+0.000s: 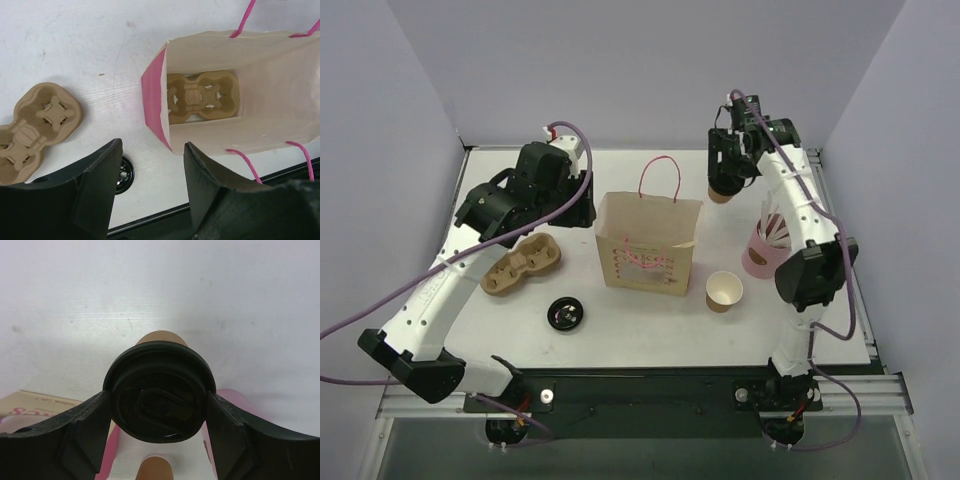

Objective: Pack the takeout coffee

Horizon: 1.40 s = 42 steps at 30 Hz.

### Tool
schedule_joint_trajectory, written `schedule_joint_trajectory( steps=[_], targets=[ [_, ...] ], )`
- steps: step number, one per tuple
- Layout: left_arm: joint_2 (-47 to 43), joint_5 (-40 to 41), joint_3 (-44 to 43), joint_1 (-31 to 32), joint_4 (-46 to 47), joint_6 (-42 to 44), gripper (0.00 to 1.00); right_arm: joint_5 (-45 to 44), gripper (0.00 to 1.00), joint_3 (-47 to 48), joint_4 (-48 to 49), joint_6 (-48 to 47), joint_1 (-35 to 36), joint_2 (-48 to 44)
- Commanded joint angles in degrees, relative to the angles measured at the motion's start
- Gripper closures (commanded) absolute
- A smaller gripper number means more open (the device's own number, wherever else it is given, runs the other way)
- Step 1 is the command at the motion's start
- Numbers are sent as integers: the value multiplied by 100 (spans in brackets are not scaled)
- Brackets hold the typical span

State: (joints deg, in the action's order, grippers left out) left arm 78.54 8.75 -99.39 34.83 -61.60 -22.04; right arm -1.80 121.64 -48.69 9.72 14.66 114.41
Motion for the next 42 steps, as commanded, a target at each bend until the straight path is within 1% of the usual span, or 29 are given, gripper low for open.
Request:
schedule_joint_trajectory(
  steps=[1,2,5,7,8,11,13,14,16,17,18,19,21,22,24,26,30,32,37,38,39,42],
  targets=[
    [152,-138,96,-2,711,51,38,-198,48,307,-282,-5,-7,-1306],
    [257,-111,61,-2,729,77,38,-198,48,255,-299,13,28,-1620],
    [468,-111,-1,-11,755,183,38,-198,48,141,-264,48,212,-2192],
    [548,-137,-18,-11,755,227,39,-136,48,149,-220,-57,388,-2431],
    [618,-111,-36,-11,738,227,39,-136,48,158,-142,-197,650,-2641],
    [706,-58,-71,-29,755,139,41,-189,48,184,51,-443,1082,-2967],
    [750,-84,-80,-64,755,86,42,-49,48,123,140,-401,1364,-3100],
    [794,-128,-80,-73,755,60,43,126,49,53,245,-374,1434,-3213],
    [820,-198,-80,-108,746,25,44,136,49,-420,420,-452,1741,-3363],
    [829,-225,-71,-117,746,7,45,363,49,-614,630,-531,1864,-3520],
    [829,-251,-63,-117,755,7,46,408,49,-798,719,-724,2005,-3583],
    [829,-286,-54,-125,764,16,46,487,49,-1070,781,-778,2232,-3636],
    [794,-313,-10,-125,816,24,48,706,49,-1195,799,-831,2436,-3663],
    [785,-339,16,-134,825,42,48,760,49,-1309,791,-874,2620,-3663],
    [785,-392,113,-143,852,86,50,761,49,-1406,791,-919,2761,-3645],
    [803,-462,183,-152,860,95,50,647,49,-1529,791,-919,2928,-3593],
    [750,-489,254,-161,905,60,50,444,49,-1696,852,-1375,3061,-3461],
    [724,-367,210,-161,817,16,50,321,49,-1766,835,-1550,3165,-3382],
    [671,-260,78,-178,562,-89,47,198,49,-2109,747,-1631,3561,-3460],
    [628,-295,87,-187,544,-124,47,-124,49,-2145,720,-1657,3649,-3504],
    [610,-347,104,-178,544,-142,47,-232,49,-2241,711,-1683,3841,-3522],
    [504,-462,236,-178,588,-178,47,-478,49,-2329,668,-1666,4062,-3592]
  ],
)
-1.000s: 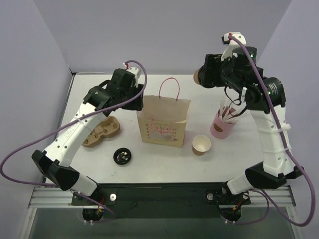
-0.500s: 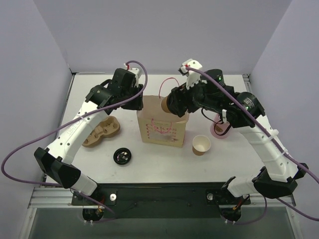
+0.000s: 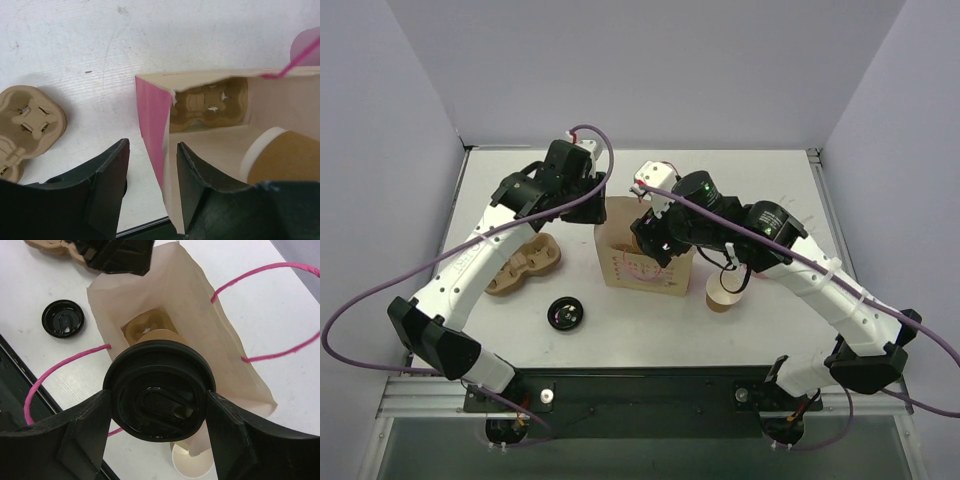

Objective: Pack the takeout coffee

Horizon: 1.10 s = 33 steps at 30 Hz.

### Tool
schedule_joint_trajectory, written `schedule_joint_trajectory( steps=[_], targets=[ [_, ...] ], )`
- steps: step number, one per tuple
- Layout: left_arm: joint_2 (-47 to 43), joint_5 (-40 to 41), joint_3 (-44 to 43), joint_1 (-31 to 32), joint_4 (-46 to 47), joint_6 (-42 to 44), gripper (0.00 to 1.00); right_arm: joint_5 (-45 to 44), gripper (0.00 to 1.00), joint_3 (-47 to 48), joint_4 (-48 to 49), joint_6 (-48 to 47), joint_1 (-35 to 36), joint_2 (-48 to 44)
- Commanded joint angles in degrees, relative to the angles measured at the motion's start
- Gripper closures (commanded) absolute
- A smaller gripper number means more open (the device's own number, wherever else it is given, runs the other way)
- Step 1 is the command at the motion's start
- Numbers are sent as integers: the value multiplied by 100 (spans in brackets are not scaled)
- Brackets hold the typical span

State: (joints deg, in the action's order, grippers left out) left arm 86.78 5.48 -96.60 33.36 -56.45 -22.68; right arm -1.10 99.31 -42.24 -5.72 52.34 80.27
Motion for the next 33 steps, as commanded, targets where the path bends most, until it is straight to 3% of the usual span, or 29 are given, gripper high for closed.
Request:
schedule_joint_trajectory(
  steps=[1,15,21,24,25,26,31,33],
  targets=[
    [-381,-143,44,-40,98,-114,48,-592,49,-131,-3,-105,356,-187],
    [-900,-548,896,-32,590,-9,52,-1287,49,-359,-4,-44,997,-90],
    [-821,-548,783,-32,722,105,56,-1489,49,-482,-4,26,1209,-82],
    [-838,-793,783,-23,801,141,69,-1577,50,-526,-4,88,1288,-82],
    [-865,-837,826,-23,828,149,81,-1586,49,-535,-4,97,1297,-82],
    [-891,-890,870,-23,898,149,87,-1638,50,-526,-4,97,1305,-82],
    [-1260,-1417,1475,-23,2109,641,100,-2244,50,-307,145,-403,1297,41],
    [-1374,-1575,1687,-23,2688,947,100,-2447,50,-289,295,-553,1218,59]
  ],
)
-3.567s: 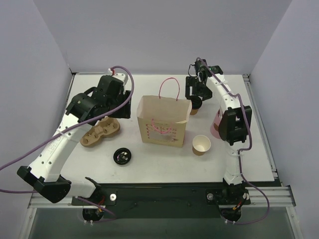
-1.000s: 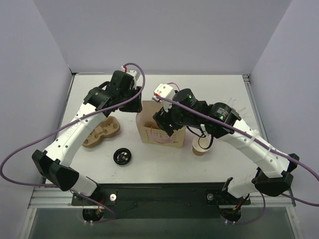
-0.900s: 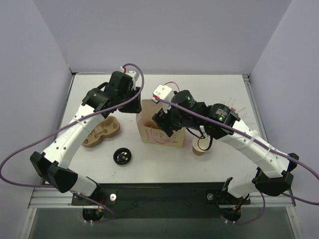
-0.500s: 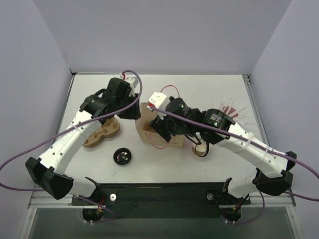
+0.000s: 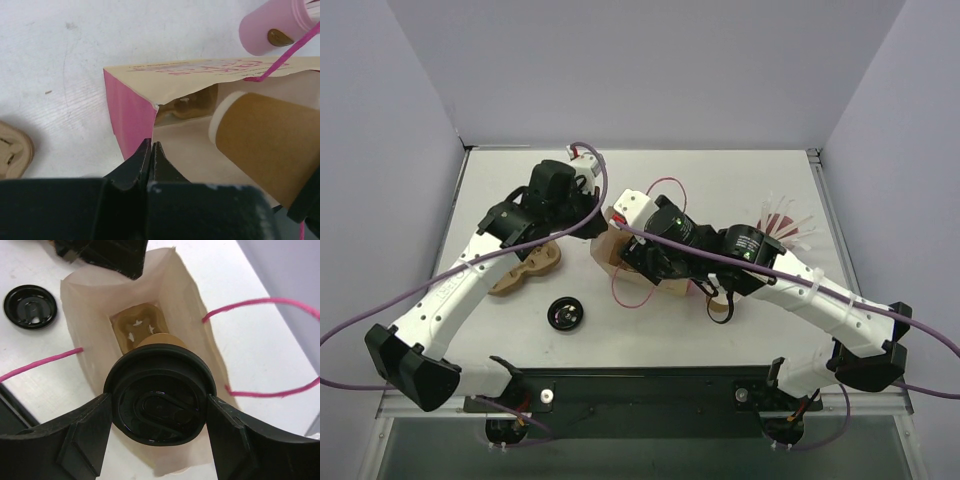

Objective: Pack the takeout coffee

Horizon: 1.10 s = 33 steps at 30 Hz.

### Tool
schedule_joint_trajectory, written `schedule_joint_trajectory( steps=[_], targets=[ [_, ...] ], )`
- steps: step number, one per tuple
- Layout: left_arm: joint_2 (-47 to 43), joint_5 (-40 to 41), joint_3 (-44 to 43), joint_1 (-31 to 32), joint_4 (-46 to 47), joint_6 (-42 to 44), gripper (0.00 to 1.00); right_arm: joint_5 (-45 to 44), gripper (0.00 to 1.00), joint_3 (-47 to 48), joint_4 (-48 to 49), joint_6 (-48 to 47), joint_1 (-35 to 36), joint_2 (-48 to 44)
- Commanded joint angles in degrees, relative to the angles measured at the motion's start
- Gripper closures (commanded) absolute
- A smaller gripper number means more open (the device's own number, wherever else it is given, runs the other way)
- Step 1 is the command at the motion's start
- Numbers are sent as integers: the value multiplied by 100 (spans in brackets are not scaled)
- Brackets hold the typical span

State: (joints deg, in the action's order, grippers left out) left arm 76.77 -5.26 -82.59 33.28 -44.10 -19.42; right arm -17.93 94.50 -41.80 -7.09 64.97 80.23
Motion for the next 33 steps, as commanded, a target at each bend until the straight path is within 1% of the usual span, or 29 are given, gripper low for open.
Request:
schedule_joint_trajectory(
  steps=[1,5,7,8,10,11,12,14,19,23,27,28,29,33],
  targets=[
    [-400,-703,374,-6,1570,772,100,-799,50,174,278,-485,-54,55],
    [-549,-1030,733,-5,1799,1080,100,-782,50,-185,602,-696,-81,-59],
    [-751,-1074,936,-5,1957,1011,100,-905,51,-387,682,-741,-81,-147],
    [-838,-1109,1224,3,2044,967,100,-905,52,-710,821,-750,-72,-182],
    [-1198,-1127,1586,3,2553,818,100,-809,52,-1107,1059,-793,-28,-437],
    [-1330,-1144,1762,3,2747,765,100,-817,53,-1474,1269,-846,59,-525],
    [-1566,-1153,2068,12,3088,695,100,-817,53,-1591,1323,-846,86,-656],
    [-1735,-1223,2255,21,3292,676,100,-826,53,-1846,1376,-803,156,-780],
    [-2210,-1522,2897,21,3776,747,100,-668,53,-2225,1446,-977,323,-1009],
    [-2456,-1838,3090,21,4530,966,100,-825,53,-2252,1482,-1084,525,-1105],
    [-2465,-1918,3196,21,4550,1002,100,-1019,53,-2514,1780,-1259,525,-1176],
    [-2509,-1935,3257,30,4568,993,100,-1010,53,-2681,1929,-1442,525,-1185],
    [-2640,-1935,3458,30,4698,975,100,-1002,53,-2769,2026,-1514,517,-1193],
    [-2834,-2005,3864,12,5007,1063,100,-712,53,-3121,2360,-1830,420,-1202]
  ],
)
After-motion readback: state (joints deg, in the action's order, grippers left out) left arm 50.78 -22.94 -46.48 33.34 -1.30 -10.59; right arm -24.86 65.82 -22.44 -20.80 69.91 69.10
